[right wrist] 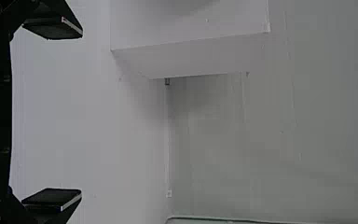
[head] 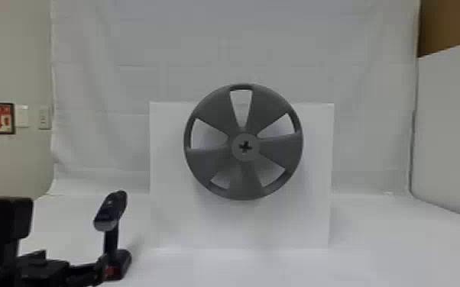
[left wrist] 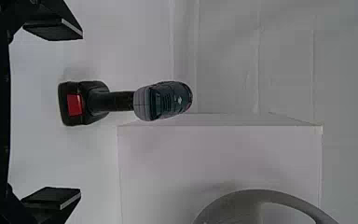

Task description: Grasp the drill and bring into the middle of wheel

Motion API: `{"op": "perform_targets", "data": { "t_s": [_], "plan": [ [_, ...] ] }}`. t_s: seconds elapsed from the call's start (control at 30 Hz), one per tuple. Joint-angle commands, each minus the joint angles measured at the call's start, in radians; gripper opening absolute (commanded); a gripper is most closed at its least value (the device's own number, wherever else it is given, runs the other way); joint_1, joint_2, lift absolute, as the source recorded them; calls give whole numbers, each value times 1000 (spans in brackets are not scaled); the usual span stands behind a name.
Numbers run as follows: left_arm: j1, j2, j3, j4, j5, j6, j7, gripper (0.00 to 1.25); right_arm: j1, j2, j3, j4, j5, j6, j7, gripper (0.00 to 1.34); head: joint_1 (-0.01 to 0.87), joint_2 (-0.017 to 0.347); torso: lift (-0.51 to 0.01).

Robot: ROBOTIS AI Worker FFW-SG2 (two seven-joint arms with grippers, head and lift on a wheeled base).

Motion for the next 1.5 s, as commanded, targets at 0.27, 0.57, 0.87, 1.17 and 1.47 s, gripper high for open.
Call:
{"op": "perform_targets", "data": {
  "t_s": [0.27,0.57,0.87,1.17,1.47],
  "plan": [
    [2,0,0,20,4,-2,0,1146,0,-3,0,0,0,6,0,1238,54,31,-403],
    [3,0,-11,123,21,-123,0,1146,5,-3,0,3,0,6,0,1236,54,31,-403],
    [-21,-8,-55,216,50,-239,52,1134,6,-5,3,3,0,6,0,1236,54,31,-403],
    [-58,-9,-118,291,59,-322,109,1134,5,-3,12,6,3,6,0,1236,54,31,-403],
    [-81,-15,-156,374,65,-419,202,1134,-3,-2,26,11,8,6,0,1236,54,31,-403]
  ]
}}
